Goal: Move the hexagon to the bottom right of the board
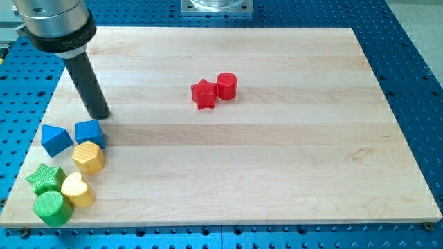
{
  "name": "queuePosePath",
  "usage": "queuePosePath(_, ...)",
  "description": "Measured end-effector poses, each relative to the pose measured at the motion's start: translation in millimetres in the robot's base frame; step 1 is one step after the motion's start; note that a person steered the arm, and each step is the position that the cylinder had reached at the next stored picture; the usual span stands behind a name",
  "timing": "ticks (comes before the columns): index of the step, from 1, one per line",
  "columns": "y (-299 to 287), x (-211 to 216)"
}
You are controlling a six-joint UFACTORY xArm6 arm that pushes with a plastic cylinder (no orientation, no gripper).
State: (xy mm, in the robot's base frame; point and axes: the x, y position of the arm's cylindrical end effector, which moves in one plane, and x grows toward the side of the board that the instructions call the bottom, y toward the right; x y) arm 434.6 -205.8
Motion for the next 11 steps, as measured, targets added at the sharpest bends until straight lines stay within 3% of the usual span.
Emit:
queuePosePath(5, -1.9, -0.3)
queuePosePath(7, 3.0, -24.9)
queuePosePath(9, -99.0, 10.1)
queuePosePath(10, -80.2, 11.6)
queuePosePath(11, -71.7, 55.6)
